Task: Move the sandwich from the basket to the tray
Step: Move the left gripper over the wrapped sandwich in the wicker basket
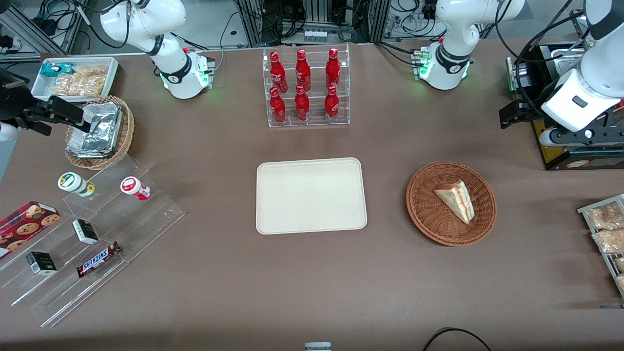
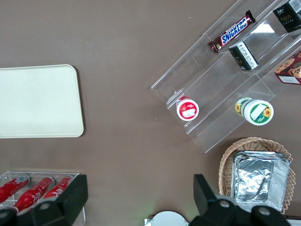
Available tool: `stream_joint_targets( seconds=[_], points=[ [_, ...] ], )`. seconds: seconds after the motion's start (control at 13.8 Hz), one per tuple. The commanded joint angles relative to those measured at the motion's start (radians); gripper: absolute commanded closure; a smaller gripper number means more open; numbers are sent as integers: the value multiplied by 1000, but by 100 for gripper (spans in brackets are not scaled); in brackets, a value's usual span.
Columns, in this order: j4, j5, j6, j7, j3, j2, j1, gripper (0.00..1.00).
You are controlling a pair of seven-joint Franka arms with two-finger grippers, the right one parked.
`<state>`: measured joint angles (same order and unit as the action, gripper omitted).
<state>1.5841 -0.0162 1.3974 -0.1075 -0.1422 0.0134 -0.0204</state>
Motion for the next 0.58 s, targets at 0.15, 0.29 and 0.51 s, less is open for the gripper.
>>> stream_joint_targets(
  seconds=[0.15,0.29,0.51],
  points=[
    [31,-1,54,22,-10,-13,-15,0],
    [97,-2,80,22,-10,-27,-15,0],
    [299,-8,268,20,-8,8,-24,0]
  ],
)
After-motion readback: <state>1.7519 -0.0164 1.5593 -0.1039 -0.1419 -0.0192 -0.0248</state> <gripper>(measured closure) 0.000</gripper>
